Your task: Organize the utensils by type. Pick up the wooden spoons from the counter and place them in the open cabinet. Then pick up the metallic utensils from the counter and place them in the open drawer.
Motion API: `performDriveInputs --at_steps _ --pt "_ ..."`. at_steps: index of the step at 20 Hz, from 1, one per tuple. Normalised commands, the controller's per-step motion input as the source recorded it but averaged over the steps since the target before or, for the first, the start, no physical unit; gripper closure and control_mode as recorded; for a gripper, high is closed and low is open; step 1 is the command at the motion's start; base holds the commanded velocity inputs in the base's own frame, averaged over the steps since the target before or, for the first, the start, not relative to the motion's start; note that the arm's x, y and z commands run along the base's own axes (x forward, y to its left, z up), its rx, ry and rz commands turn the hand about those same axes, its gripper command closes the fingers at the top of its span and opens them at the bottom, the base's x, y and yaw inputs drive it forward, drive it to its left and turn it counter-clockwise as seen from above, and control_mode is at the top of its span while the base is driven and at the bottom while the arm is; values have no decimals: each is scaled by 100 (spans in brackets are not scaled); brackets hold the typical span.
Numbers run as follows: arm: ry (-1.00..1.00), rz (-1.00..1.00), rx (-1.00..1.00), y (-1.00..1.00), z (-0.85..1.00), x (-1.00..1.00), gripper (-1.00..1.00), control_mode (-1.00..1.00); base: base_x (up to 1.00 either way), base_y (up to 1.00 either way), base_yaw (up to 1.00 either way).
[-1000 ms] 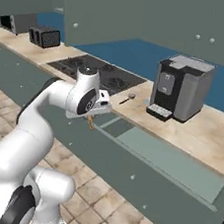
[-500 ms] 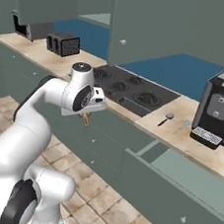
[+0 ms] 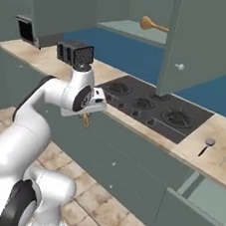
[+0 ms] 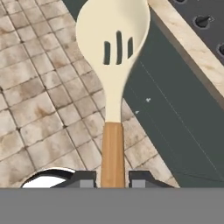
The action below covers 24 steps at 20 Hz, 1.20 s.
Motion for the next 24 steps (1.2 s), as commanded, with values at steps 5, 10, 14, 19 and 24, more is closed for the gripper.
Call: performDriveInputs --at_steps 5,10,14,19,24 --pt "0 0 0 0 0 0 100 100 88 28 -15" --pt "0 0 0 0 0 0 100 100 84 5 -35" --pt "0 0 0 0 0 0 100 100 77 1 -46" --pt "0 0 0 0 0 0 100 100 71 8 -48" --pt "0 0 0 0 0 0 100 100 64 14 -33"
